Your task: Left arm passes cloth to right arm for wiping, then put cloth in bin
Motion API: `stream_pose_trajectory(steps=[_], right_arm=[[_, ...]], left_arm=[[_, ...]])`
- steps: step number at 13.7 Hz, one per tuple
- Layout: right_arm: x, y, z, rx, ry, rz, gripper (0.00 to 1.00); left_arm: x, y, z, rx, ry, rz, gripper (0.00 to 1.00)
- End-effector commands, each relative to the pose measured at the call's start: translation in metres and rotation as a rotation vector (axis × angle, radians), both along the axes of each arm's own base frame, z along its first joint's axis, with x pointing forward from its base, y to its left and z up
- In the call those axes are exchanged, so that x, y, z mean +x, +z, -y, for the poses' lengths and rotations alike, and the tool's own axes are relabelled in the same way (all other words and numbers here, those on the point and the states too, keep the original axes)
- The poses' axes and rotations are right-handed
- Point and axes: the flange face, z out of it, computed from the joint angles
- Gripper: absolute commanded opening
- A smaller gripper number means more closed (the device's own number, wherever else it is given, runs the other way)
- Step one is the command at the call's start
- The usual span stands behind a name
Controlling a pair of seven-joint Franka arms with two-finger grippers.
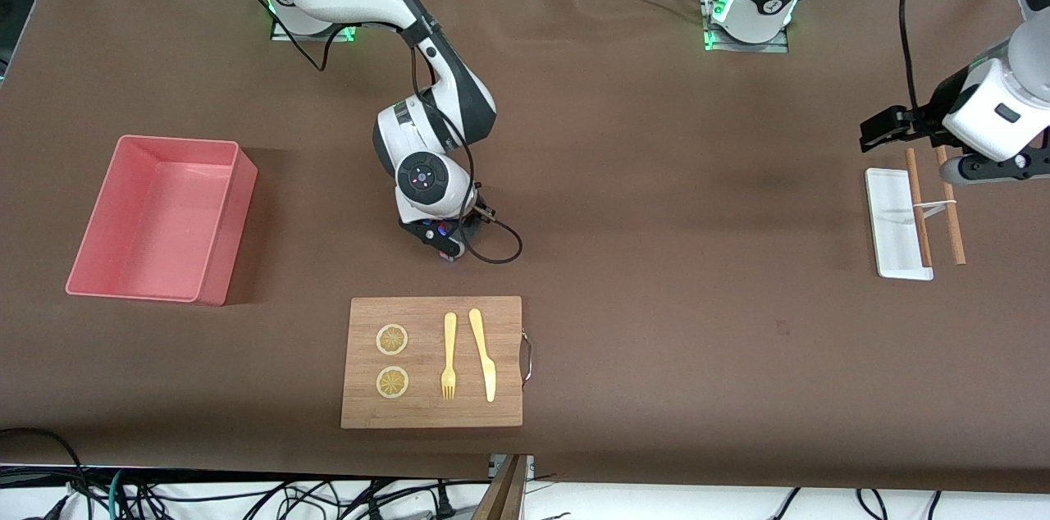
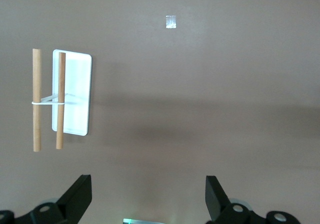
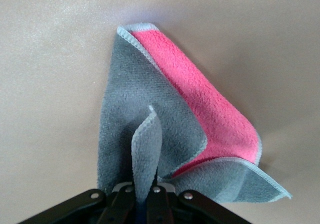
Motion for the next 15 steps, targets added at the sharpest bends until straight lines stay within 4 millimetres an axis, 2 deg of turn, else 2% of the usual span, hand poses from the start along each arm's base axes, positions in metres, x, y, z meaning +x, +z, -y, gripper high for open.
stream_pose_trajectory(steps=[1,2,4,6,8,12,14,15], right_arm=[[0.02,-0.002,0.037,0.011,0.049,-0.012,0.0],[0.027,-0.004,0.053,0.008,0.063,-0.026,0.0],[0.039,-0.004,0.085,-0.007,0.124,-0.053,0.0],[0.052,-0.004,0.126,-0.024,0.182,-0.084,0.0],[0.064,-0.001,0.158,-0.028,0.231,-0.088,0.0],[0.087,0.009,0.256,-0.005,0.377,-0.135,0.0],[0.093,0.016,0.292,0.023,0.414,-0.144,0.0],[0.094,0.024,0.302,0.029,0.424,-0.143,0.0]], left_arm=[[-0.009,0.011,0.004,0.008,-0.034,0.029,1.0],[-0.009,0.011,0.011,0.012,-0.049,0.028,1.0],[-0.01,0.016,0.006,0.013,-0.059,0.04,1.0],[-0.004,0.025,0.001,0.0,-0.094,0.061,1.0],[-0.003,0.023,0.003,0.004,-0.097,0.049,1.0],[-0.003,0.029,0.005,-0.006,-0.132,0.062,1.0],[0.0,0.027,0.009,-0.012,-0.122,0.059,1.0],[0.0,0.028,0.015,-0.012,-0.131,0.064,1.0]])
